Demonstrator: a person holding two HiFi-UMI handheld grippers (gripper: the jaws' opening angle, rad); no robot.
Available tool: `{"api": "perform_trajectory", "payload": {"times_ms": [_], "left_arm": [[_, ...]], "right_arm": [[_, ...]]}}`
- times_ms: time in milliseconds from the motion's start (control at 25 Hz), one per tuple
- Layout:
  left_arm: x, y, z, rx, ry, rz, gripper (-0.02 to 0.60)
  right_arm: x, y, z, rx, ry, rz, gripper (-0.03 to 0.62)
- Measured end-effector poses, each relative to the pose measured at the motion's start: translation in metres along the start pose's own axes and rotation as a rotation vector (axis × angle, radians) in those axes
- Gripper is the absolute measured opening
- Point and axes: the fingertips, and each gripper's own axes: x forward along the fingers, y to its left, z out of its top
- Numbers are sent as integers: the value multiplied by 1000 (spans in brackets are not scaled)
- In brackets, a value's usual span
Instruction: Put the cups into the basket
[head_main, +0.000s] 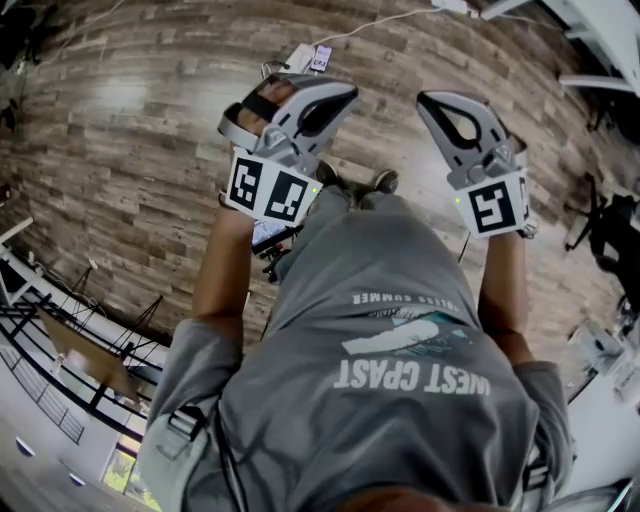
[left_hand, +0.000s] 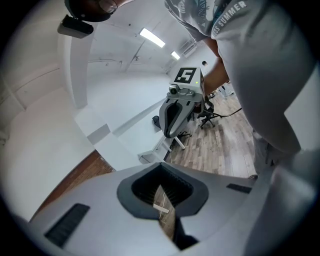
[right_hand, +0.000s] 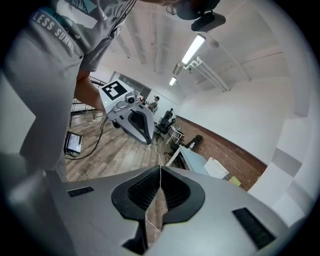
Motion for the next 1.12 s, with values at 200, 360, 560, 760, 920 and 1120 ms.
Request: {"api": "perform_trajectory", "payload": {"times_ms": [200, 360, 560, 760, 920, 1120], "left_arm": [[1, -14, 0, -18, -19, -35, 2], [16, -17, 4, -11, -26, -60, 2], [46, -5, 16, 2, -17, -47, 2], [81, 14, 24, 4, 26, -25, 2], [113, 33, 31, 4, 49, 8, 2], [141, 45, 37, 0, 72, 35, 2]], "right_arm": [[-1, 5, -3, 31, 14, -36, 15], [-8, -6, -10, 37, 15, -66, 15], [-21, -30, -30, 50, -3, -75, 15], [-28, -63, -47, 45, -53, -56, 15], [-32, -91, -64, 28, -96, -40, 15], [-36, -114, -85, 14, -110, -24, 14]]}}
